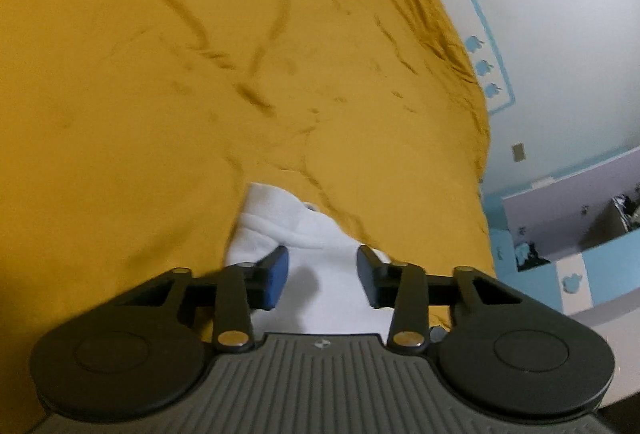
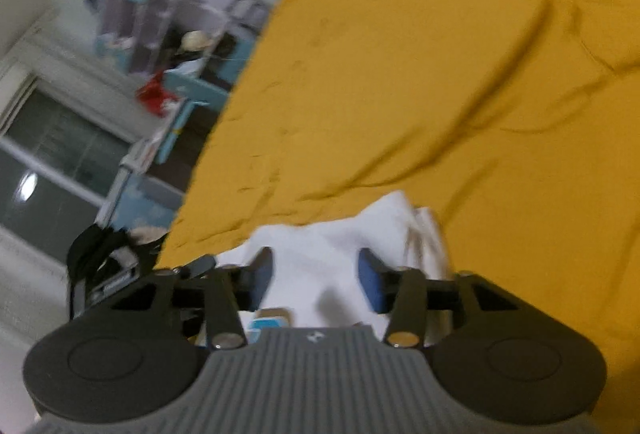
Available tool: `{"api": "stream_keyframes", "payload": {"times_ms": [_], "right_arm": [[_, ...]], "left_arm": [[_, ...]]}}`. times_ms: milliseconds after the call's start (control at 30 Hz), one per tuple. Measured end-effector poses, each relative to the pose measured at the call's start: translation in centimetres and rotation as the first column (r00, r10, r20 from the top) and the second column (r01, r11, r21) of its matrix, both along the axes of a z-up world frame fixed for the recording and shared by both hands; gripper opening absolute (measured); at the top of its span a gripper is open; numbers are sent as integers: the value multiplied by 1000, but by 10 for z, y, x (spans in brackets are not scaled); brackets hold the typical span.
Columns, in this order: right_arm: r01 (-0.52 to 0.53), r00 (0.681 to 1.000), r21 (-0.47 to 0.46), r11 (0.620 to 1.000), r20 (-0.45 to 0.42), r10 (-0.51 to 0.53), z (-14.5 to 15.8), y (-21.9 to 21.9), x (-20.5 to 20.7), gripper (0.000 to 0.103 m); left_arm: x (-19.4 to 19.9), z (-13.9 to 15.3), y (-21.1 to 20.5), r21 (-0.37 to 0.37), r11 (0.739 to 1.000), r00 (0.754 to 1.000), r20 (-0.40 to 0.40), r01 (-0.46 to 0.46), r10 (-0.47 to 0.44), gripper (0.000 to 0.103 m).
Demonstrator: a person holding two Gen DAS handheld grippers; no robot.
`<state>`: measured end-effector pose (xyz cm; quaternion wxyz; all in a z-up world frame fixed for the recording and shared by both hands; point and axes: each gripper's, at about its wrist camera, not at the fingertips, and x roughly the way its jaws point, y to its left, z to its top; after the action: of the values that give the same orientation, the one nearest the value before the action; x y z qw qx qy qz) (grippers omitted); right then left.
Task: Fold small clothes
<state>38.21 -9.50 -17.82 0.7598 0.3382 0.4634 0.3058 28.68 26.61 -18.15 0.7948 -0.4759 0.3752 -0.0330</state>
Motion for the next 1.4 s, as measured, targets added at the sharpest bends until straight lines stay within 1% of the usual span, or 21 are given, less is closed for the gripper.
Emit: {"api": "stream_keyframes", "payload": {"times_ms": [33, 67, 100, 133, 233, 333, 367, 500, 567, 633, 700, 733, 800, 867, 900, 1000, 1067, 1167, 1233, 1300, 1400], "right_arm": [[15, 999, 19, 1000, -28, -15, -4, -4, 1, 20], [25, 999, 47, 999, -47, -23, -5, -8, 1, 20], [29, 998, 60, 998, -59, -26, -3, -11, 0, 20], [35, 998, 61, 997, -63, -32, 1, -15, -3, 25], [50, 999, 59, 997, 9, -51, 33, -33, -28, 50], [5, 997, 91, 996, 83, -12, 66, -51, -73, 52], [-12, 996, 104, 995, 91, 3, 74, -53, -87, 56], [-101, 987, 90, 991, 130, 89, 97, -57, -135, 57], [-133, 979, 41, 990, 161, 125, 101, -58, -153, 57], [-143, 972, -26, 989, 187, 145, 98, -59, -170, 57], [-124, 965, -137, 983, 213, 152, 94, -60, -183, 57], [-104, 962, -218, 970, 226, 154, 92, -58, -188, 56], [-58, 949, -394, 917, 262, 173, 83, -52, -199, 56], [-30, 950, -492, 870, 256, 178, 74, -50, -205, 57], [-28, 955, -497, 867, 243, 170, 68, -52, -205, 57], [-13, 973, -436, 900, 200, 111, 62, -65, -204, 58], [27, 967, -433, 901, 240, 86, 76, -63, -209, 57], [56, 933, -364, 930, 350, 81, 99, -65, -225, 57], [30, 911, -332, 943, 397, 110, 109, -61, -235, 57], [-23, 907, -321, 947, 391, 155, 111, -53, -242, 58], [-56, 922, -341, 938, 343, 180, 101, -45, -242, 57]], "left_arm": [[-2, -4, 2, -5, 1000, 1000, -2, 3, -3, 40], [-7, -2, 0, -2, 1000, 1000, 9, 3, -3, 40], [-13, 4, -3, 11, 1000, 999, 30, 11, -12, 41], [-19, 13, -3, 34, 999, 998, 49, 24, -26, 43], [-47, 48, -20, 111, 991, 991, 104, 72, -84, 45], [-92, 82, -45, 109, 987, 972, 195, 115, -135, 54], [-109, 89, -54, 98, 988, 967, 216, 118, -137, 56], [-174, 106, -93, 64, 989, 958, 245, 137, -148, 56], [-196, 106, -110, 71, 986, 956, 245, 149, -162, 56], [-216, 103, -124, 111, 982, 958, 227, 152, -174, 56], [-229, 94, -131, 121, 981, 964, 198, 153, -175, 56], [-232, 87, -131, 104, 982, 968, 181, 154, -171, 56], [-237, 71, -128, 73, 989, 982, 133, 128, -137, 54], [-238, 58, -126, 73, 990, 985, 117, 121, -129, 49], [-238, 53, -124, 66, 991, 984, 129, 114, -122, 46], [-243, 47, -115, 9, 997, 987, 139, 80, -80, 41], [-248, 54, -114, 7, 998, 986, 153, 60, -60, 43], [-259, 74, -123, 58, 998, 981, 194, 17, -28, 49], [-267, 84, -131, 106, 994, 977, 211, -2, -21, 52], [-268, 85, -137, 146, 989, 981, 193, 2, -31, 54], [-265, 76, -141, 165, 986, 989, 147, 6, -30, 56]]}}
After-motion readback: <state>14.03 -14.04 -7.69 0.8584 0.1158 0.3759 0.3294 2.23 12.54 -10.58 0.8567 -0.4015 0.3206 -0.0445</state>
